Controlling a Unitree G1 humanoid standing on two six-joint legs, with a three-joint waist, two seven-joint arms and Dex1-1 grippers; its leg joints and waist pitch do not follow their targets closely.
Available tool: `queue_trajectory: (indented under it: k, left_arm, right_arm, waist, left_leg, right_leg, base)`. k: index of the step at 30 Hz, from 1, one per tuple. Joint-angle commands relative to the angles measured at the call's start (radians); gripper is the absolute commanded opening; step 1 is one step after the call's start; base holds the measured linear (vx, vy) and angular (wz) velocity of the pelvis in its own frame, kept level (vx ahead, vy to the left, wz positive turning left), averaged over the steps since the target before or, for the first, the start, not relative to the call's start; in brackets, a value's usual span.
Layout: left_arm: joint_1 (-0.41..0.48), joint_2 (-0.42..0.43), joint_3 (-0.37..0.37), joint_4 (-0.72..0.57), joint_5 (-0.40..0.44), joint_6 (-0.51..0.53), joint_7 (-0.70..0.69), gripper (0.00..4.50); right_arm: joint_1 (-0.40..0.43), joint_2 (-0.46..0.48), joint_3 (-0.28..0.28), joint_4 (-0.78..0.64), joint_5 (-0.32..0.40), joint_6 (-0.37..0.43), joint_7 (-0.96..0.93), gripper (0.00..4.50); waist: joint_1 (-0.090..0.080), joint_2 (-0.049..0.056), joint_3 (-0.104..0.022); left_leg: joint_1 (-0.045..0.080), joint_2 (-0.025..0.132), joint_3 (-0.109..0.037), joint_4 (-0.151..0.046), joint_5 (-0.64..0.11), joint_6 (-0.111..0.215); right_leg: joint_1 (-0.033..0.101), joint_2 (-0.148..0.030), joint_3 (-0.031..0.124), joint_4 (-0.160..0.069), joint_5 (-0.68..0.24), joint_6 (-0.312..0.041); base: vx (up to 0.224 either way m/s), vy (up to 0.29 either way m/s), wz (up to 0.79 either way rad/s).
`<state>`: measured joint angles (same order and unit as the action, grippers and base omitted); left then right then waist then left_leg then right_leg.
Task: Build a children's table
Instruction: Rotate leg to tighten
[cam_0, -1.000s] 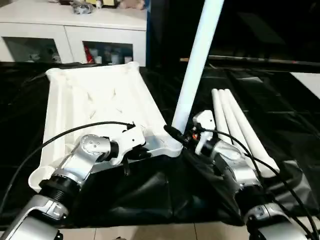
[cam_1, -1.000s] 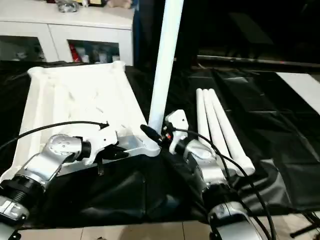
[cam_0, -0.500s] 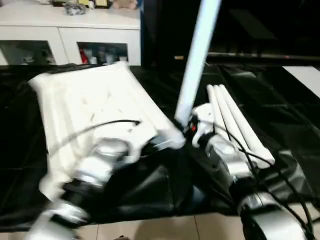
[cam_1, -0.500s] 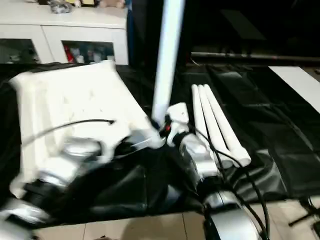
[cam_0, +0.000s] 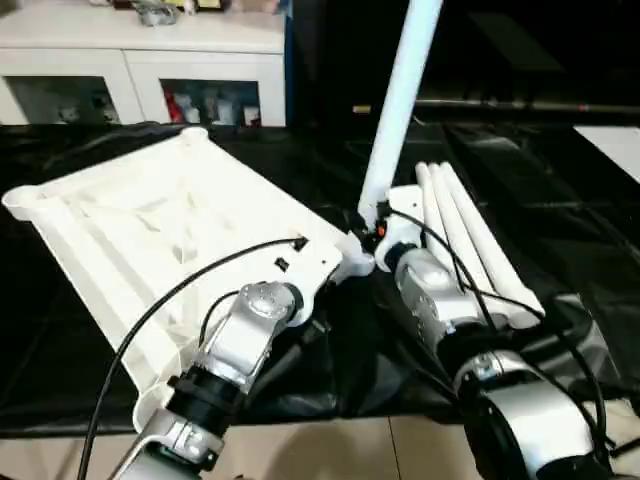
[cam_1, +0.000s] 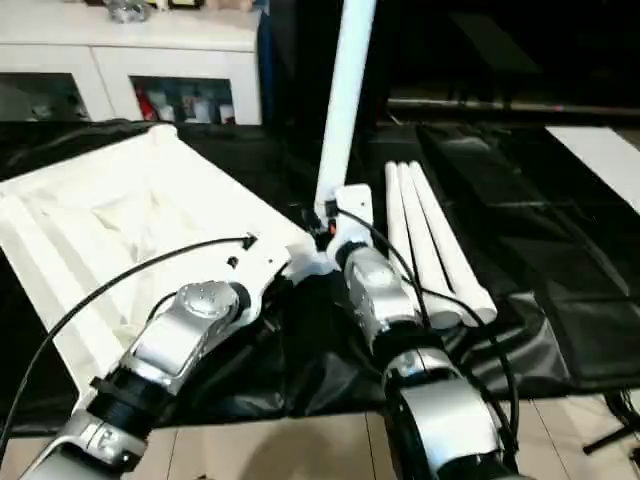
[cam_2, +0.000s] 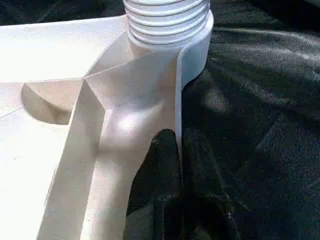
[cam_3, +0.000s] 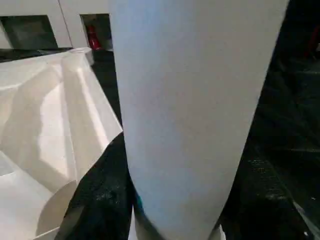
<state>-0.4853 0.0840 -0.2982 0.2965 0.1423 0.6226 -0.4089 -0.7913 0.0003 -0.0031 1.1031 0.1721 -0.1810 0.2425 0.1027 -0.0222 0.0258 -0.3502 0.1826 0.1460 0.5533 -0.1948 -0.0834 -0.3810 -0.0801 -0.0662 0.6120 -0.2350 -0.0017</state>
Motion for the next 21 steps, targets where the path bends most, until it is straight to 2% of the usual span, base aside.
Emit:
queue_trajectory:
  k: [1, 2, 4, 7, 8, 9, 11, 12, 14, 15, 16, 17, 19, 21]
  left_arm:
    - [-0.024, 0.017, 0.031, -0.013, 0.019, -0.005, 0.045, 0.0]
    - [-0.023, 0.022, 0.029, -0.014, 0.019, -0.014, 0.041, 0.0]
    - [-0.021, 0.03, 0.028, -0.015, 0.017, -0.026, 0.034, 0.0]
    - [-0.018, 0.05, 0.017, -0.013, 0.019, -0.059, 0.014, 0.0]
    - [-0.018, 0.057, 0.014, -0.013, 0.021, -0.071, 0.008, 0.0]
    - [-0.018, 0.07, 0.01, -0.014, 0.024, -0.088, 0.0, 0.0]
    - [-0.019, 0.09, 0.008, -0.012, 0.023, -0.115, -0.017, 0.0]
    - [-0.02, 0.102, 0.008, -0.011, 0.021, -0.126, -0.03, 0.0]
    - [-0.021, 0.117, 0.007, -0.009, 0.018, -0.141, -0.046, 0.0]
    - [-0.021, 0.122, 0.006, -0.009, 0.017, -0.149, -0.052, 0.0]
    - [-0.024, 0.139, 0.007, -0.006, 0.012, -0.16, -0.069, 0.0]
    - [-0.027, 0.157, 0.006, -0.001, 0.007, -0.174, -0.088, 0.0]
    - [-0.03, 0.176, 0.005, 0.005, 0.003, -0.188, -0.105, 0.0]
    - [-0.032, 0.192, 0.004, 0.009, -0.004, -0.205, -0.127, 0.0]
  right_arm:
    - [0.069, 0.007, -0.008, 0.126, -0.007, 0.106, -0.014, 1.88]
    - [0.067, 0.005, -0.004, 0.129, -0.017, 0.105, -0.01, 1.88]
    - [0.063, 0.001, 0.005, 0.131, -0.031, 0.095, 0.009, 1.88]
    - [0.056, 0.001, -0.008, 0.122, -0.017, 0.077, 0.062, 1.88]
    - [0.054, -0.001, -0.009, 0.12, -0.017, 0.069, 0.075, 2.23]
    - [0.049, -0.004, -0.01, 0.115, -0.019, 0.056, 0.101, 2.23]
    - [0.045, -0.011, -0.012, 0.101, -0.019, 0.031, 0.13, 2.6]
    - [0.044, -0.016, -0.013, 0.088, -0.014, 0.023, 0.162, 2.62]
    - [0.042, -0.022, -0.014, 0.075, -0.011, 0.016, 0.195, 2.76]
    - [0.042, -0.025, -0.014, 0.071, -0.011, 0.014, 0.204, 2.9]
    - [0.045, -0.035, -0.007, 0.05, -0.011, 0.007, 0.25, 3.08]
    - [0.05, -0.047, 0.002, 0.031, -0.018, -0.001, 0.29, 3.08]
    - [0.058, -0.058, 0.008, 0.009, -0.019, -0.004, 0.337, 3.21]
    - [0.064, -0.068, 0.009, -0.009, -0.015, 0.002, 0.374, 3.52]
  waist:
    - [-0.004, 0.008, -0.026]
    - [-0.006, 0.005, -0.023]
    - [-0.006, 0.006, -0.024]
    - [-0.005, 0.006, -0.025]
    - [-0.005, 0.005, -0.024]
    - [-0.005, 0.007, -0.024]
    - [-0.005, 0.006, -0.025]
    - [-0.006, 0.004, -0.026]
    - [-0.004, 0.008, -0.03]
    - [-0.008, 0.008, -0.033]
    - [-0.008, 0.009, -0.032]
    - [-0.007, 0.013, -0.034]
    - [-0.009, 0.016, -0.041]
    - [-0.01, 0.016, -0.049]
  left_leg:
    - [-0.006, 0.046, -0.009, -0.081, -0.334, -0.005]
    - [-0.008, 0.044, -0.008, -0.083, -0.345, -0.005]
    - [-0.003, 0.043, -0.008, -0.08, -0.371, -0.01]
    - [-0.004, 0.043, -0.006, -0.08, -0.362, -0.004]
    - [-0.004, 0.044, -0.006, -0.08, -0.36, -0.003]
    - [-0.005, 0.044, -0.006, -0.081, -0.361, -0.002]
    - [-0.006, 0.044, -0.005, -0.08, -0.347, 0.003]
    - [-0.009, 0.043, -0.004, -0.078, -0.325, 0.009]
    - [-0.013, 0.046, -0.001, -0.076, -0.27, 0.019]
    - [-0.017, 0.047, 0.0, -0.073, -0.221, 0.023]
    - [-0.016, 0.046, 0.004, -0.071, -0.209, 0.029]
    - [-0.012, 0.046, 0.008, -0.066, -0.183, 0.039]
    - [-0.021, 0.045, 0.01, -0.057, -0.097, 0.051]
    - [-0.021, 0.043, 0.011, -0.047, -0.029, 0.068]
  right_leg:
    - [0.021, -0.065, 0.047, -0.102, -0.315, -0.121]
    - [0.021, -0.065, 0.046, -0.104, -0.334, -0.117]
    - [0.017, -0.069, 0.048, -0.109, -0.388, -0.109]
    - [0.015, -0.07, 0.051, -0.112, -0.384, -0.108]
    - [0.015, -0.07, 0.051, -0.112, -0.385, -0.108]
    - [0.015, -0.07, 0.05, -0.113, -0.391, -0.109]
    - [0.017, -0.072, 0.051, -0.112, -0.387, -0.11]
    - [0.02, -0.07, 0.05, -0.11, -0.37, -0.117]
    - [0.025, -0.075, 0.052, -0.104, -0.301, -0.138]
    - [0.031, -0.068, 0.048, -0.094, -0.237, -0.156]
    - [0.03, -0.065, 0.047, -0.092, -0.214, -0.165]
    - [0.029, -0.067, 0.048, -0.089, -0.174, -0.184]
    - [0.041, -0.062, 0.045, -0.071, -0.039, -0.213]
    - [0.044, -0.057, 0.044, -0.057, 0.081, -0.232]
  base:
    - [0.0, 0.0, 0.0]
    - [0.0, 0.0, 0.0]
    - [0.0, 0.0, 0.0]
    - [0.0, 0.0, 0.0]
    - [0.0, 0.0, 0.0]
    - [0.0, 0.0, 0.0]
    - [0.0, 0.0, 0.0]
    - [0.0, 0.0, 0.0]
    - [0.0, 0.0, 0.0]
    - [0.0, 0.0, 0.0]
    - [0.0, 0.0, 0.0]
    - [0.0, 0.0, 0.0]
    - [0.0, 0.0, 0.0]
    - [0.0, 0.0, 0.0]
